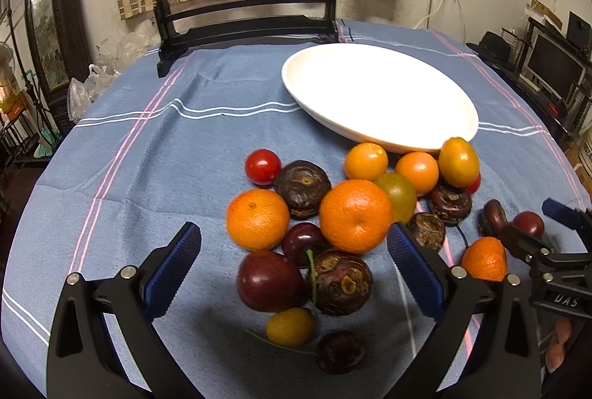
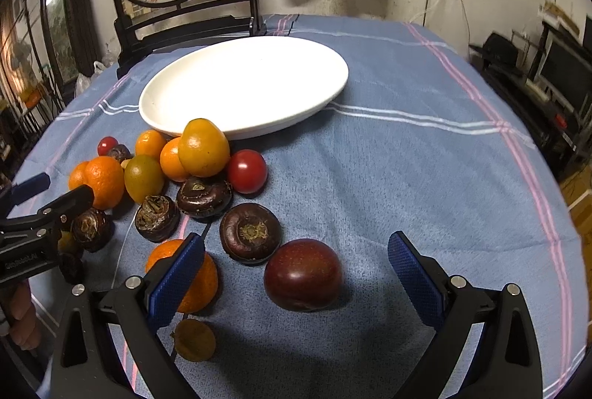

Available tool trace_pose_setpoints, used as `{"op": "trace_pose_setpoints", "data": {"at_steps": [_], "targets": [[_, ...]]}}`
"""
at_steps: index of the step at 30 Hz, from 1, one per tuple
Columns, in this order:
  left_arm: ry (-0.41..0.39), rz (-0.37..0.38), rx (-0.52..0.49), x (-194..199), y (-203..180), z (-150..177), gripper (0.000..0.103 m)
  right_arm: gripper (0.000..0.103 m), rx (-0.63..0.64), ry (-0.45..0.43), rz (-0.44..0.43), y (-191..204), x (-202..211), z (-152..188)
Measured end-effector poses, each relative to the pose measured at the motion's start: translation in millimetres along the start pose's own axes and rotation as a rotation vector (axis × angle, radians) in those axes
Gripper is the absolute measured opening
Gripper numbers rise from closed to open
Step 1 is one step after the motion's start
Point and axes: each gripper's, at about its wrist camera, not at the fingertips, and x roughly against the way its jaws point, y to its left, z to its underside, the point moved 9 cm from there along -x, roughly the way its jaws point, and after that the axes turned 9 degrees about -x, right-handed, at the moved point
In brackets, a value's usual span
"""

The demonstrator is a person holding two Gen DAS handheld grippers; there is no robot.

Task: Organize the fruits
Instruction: 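Grasp the cherry with the left tool while the right tool grasps a yellow plum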

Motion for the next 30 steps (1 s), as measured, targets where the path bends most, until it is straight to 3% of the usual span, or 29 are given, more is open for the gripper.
{"op": "trace_pose_setpoints", "data": {"at_steps": [8,16,22,25,26,27,30], "targets": [[0.048,0.008,-0.012,13.3,9.7,26.5,0.098,0.1,0.058,-0.042,-0.014,5.3,33.7,8.9],[0.066,0.041,0.014,28.2,15.8,54.7,0.099,0.098,0.141,0.036,-0.061,16.5,48.6,42.2],[0.052,0.069,-0.011,37.6,8.5,57.7,0.098,0.079,0.223,0.084,-0.07,40.1,48.0,58.0],[0.039,0.083,-0.027,43.1,7.1,60.0,0.098,0.062,0.249,0.121,-0.069,49.7,38.7,63.6],[0.039,0.089,-0.029,44.2,7.4,61.7,0.098,0.049,0.247,0.133,-0.069,50.4,35.1,65.2],[0.041,0.095,-0.031,44.6,7.3,63.0,0.098,0.045,0.241,0.148,-0.069,51.3,30.8,66.3],[0.054,0.109,-0.04,43.3,6.1,67.3,0.098,0.039,0.224,0.145,-0.06,53.5,23.4,63.4]]}}
